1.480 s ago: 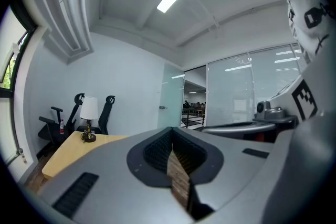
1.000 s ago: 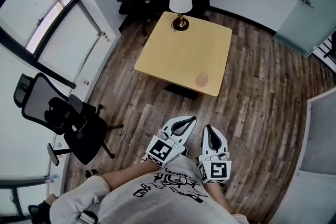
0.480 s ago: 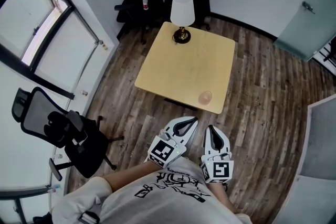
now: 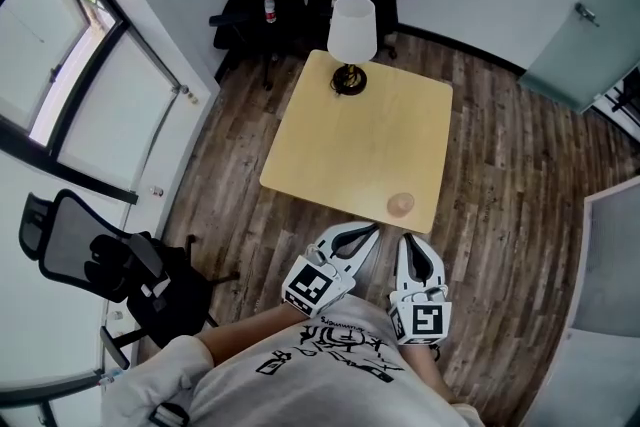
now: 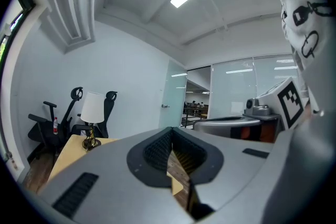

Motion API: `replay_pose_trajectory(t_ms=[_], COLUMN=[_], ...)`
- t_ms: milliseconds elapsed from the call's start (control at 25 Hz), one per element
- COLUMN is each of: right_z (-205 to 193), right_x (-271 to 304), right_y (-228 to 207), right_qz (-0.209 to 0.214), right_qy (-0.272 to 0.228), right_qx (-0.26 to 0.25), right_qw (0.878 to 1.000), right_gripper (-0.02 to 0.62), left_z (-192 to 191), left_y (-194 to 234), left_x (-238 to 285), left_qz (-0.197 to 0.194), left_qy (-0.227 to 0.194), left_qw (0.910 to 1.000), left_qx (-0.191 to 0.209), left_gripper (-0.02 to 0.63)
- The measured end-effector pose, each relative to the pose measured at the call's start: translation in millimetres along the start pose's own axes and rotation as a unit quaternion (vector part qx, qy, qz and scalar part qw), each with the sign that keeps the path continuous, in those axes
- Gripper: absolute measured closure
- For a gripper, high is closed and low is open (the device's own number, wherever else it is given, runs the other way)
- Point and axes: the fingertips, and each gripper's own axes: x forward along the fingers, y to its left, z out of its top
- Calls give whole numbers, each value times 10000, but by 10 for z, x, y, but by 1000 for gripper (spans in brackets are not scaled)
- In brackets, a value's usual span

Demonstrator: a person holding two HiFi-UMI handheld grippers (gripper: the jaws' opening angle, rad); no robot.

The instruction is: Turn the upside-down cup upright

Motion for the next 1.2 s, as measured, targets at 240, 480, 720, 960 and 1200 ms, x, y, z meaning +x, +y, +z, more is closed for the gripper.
replay_pose_trajectory(t_ms=[240, 480, 720, 960, 1200], right_z=[21, 14, 7, -20, -249], right_x=[249, 367, 431, 421, 527], right_y=[-25, -197, -408, -690, -870], right_qz=[-214, -327, -212, 45, 325], right_qy=[-19, 5, -54, -27, 106], right_qx=[-21, -2, -62, -240, -331], right_qw=[9998, 9995, 9997, 9997, 9989], right_gripper=[571, 571, 571, 571, 569], left_z=[-41, -21, -49, -106, -244], left_y=[285, 354, 361, 363, 363], left_x=[38, 201, 417, 711, 905], left_qz=[-147, -264, -275, -233, -355], left_qy=[77, 88, 89, 112, 144], left_qw=[9999, 9996, 9996, 9996, 9992], left_qx=[5, 6, 61, 94, 90], left_gripper=[595, 595, 595, 595, 595])
